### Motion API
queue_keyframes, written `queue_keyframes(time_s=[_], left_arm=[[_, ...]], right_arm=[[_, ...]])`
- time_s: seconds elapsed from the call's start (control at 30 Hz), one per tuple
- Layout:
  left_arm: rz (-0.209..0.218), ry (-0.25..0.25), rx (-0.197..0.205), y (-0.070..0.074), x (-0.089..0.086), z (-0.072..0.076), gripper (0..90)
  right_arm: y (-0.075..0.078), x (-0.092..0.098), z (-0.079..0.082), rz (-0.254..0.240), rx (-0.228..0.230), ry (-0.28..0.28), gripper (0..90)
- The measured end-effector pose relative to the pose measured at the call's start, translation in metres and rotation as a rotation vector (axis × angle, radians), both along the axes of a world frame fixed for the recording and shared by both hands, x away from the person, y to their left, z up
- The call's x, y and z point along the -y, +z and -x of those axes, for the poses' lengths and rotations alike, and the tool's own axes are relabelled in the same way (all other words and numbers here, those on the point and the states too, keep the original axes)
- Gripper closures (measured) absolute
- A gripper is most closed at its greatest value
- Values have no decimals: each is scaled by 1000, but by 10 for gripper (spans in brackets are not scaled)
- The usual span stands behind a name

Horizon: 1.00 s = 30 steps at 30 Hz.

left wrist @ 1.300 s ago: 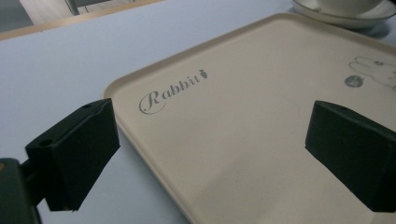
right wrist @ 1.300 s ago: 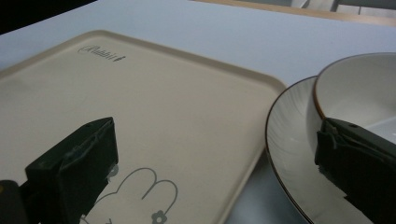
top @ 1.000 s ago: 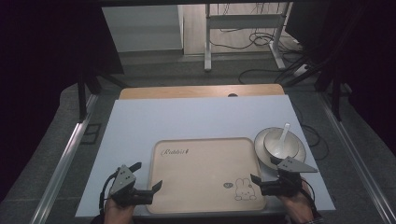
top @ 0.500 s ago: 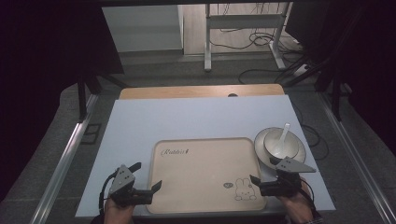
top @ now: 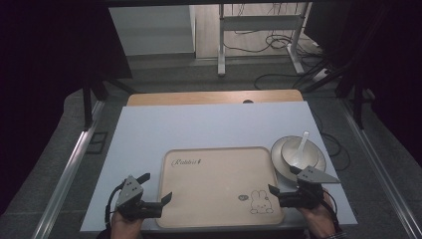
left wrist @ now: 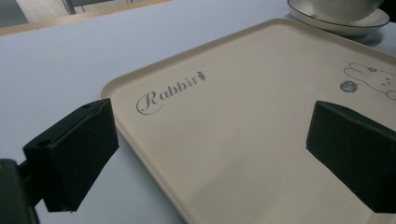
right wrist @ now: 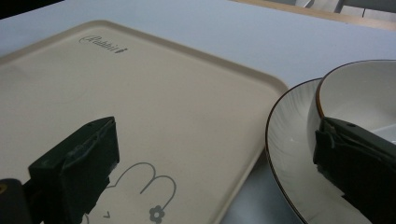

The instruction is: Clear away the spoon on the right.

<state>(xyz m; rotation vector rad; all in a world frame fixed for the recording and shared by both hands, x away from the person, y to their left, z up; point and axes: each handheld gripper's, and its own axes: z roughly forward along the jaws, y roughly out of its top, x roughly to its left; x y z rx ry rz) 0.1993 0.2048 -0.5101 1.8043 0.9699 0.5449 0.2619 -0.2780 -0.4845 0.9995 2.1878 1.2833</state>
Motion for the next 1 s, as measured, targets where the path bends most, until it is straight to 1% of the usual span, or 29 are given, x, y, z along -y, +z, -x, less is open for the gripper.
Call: queue_keyframes(time_s=[0.23,0.3,0.67,0.83,1.0], left_arm=[[0,0,0,0,0,0,21],[1,0,-1,0,0,0,21],[3,-2,2,0,1,0,22],[4,-3,1,0,2,0,22],[3,-4,-1,-1,2,-1,22]], right_arm=[[3,0,-1,16,3,-7,3],[4,0,-2,20,-5,-12,4],[8,1,-6,50,-16,-29,7],[11,2,-8,48,-27,-42,7],[14,4,-11,40,-37,-75,0]])
